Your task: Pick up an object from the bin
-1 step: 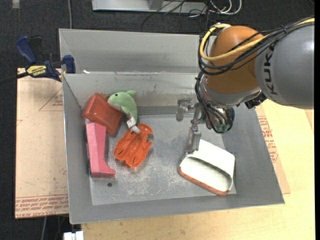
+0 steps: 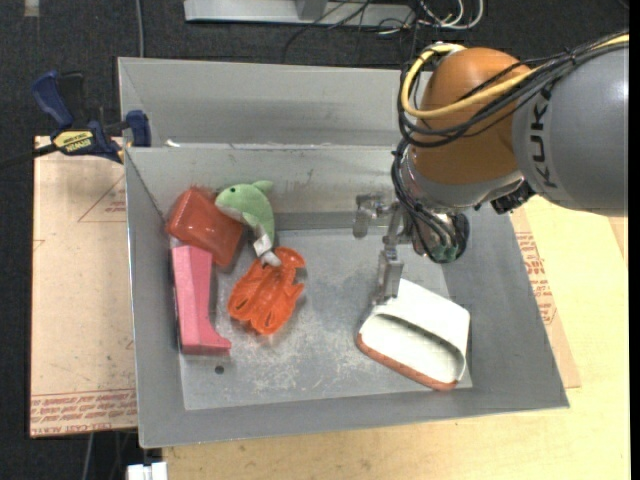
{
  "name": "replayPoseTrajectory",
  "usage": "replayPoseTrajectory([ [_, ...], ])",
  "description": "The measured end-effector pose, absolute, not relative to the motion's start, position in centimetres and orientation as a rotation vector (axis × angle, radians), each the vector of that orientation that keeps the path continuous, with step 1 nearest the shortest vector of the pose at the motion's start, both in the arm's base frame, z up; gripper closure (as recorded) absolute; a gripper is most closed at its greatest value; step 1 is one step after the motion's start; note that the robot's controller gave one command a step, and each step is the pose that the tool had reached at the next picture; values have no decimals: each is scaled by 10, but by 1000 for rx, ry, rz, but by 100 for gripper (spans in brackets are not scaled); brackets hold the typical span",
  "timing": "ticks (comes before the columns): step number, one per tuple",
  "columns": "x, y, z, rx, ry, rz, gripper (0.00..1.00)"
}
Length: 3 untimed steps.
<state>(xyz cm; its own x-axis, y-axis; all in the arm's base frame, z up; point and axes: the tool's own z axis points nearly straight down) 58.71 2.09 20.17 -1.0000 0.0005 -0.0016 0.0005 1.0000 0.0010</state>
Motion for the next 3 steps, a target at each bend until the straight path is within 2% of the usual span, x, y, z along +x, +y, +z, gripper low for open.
replayPoseTrajectory([
  [1,547,-32,97,-183,3147,3,0],
  [2,537,-7,106,20,3139,5,0],
  [3,538,-48,70,-242,3139,7,0],
])
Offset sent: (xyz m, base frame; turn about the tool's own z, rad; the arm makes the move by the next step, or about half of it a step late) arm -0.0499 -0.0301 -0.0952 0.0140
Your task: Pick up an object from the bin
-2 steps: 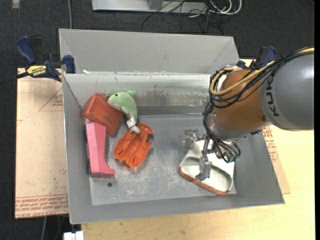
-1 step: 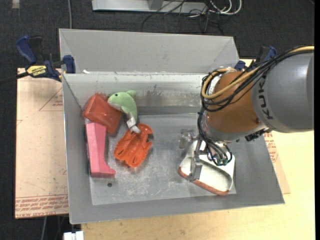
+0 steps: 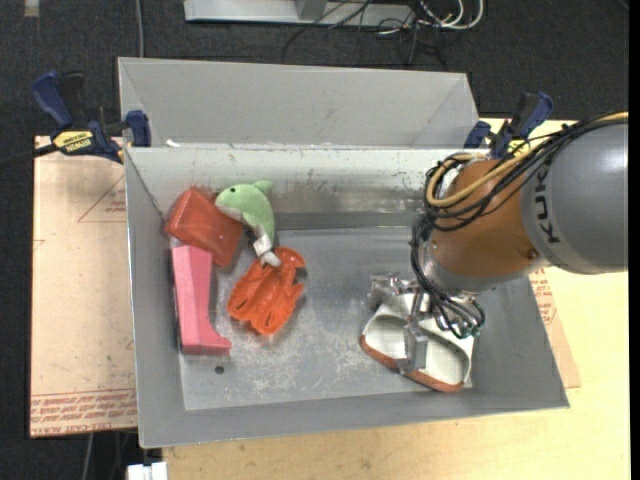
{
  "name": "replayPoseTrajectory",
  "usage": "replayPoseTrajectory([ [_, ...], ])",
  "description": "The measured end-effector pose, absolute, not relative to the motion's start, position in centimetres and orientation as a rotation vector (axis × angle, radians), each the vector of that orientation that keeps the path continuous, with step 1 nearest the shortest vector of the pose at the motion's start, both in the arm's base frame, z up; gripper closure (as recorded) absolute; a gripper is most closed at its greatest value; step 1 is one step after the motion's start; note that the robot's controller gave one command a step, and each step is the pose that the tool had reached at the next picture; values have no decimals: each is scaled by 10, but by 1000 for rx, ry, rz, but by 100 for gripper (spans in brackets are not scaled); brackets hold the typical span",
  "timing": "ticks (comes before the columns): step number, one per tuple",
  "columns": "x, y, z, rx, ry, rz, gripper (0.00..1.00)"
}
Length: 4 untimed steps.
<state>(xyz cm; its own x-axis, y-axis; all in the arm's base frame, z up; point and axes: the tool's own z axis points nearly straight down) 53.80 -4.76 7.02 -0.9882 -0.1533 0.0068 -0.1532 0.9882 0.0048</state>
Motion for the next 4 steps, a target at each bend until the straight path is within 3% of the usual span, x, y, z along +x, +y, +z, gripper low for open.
replayPoseTrajectory([
  [1,530,-61,73,65,-3149,-8,100],
  [2,530,-61,73,64,-3149,-8,100],
  [3,536,-72,187,90,-3146,-9,100],
  [4,554,-67,120,7,-3161,-10,100],
])
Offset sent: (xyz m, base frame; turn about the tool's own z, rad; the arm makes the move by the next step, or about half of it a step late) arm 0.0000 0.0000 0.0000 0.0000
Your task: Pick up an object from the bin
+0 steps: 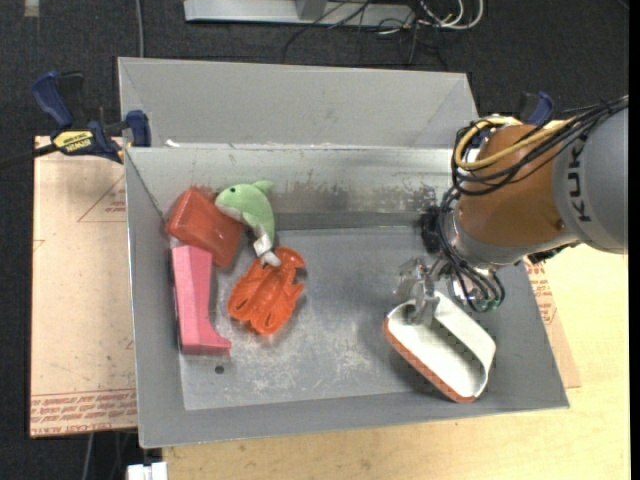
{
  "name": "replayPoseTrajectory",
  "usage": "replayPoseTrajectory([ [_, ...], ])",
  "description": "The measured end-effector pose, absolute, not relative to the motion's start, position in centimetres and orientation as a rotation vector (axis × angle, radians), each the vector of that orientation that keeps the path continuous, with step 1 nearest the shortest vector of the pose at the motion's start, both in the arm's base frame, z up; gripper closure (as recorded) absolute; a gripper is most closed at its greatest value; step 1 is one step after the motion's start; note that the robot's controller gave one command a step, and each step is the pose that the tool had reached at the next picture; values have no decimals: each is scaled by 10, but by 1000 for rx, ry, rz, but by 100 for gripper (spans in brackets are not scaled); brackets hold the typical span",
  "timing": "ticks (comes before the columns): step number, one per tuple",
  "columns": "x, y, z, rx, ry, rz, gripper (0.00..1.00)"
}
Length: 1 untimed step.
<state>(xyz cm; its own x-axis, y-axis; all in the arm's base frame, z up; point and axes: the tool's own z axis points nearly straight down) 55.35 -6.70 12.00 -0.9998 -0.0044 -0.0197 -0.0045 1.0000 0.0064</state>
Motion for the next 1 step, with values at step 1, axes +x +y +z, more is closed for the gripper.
replayPoseTrajectory([
  [1,540,-61,203,2,3136,10,100],
])
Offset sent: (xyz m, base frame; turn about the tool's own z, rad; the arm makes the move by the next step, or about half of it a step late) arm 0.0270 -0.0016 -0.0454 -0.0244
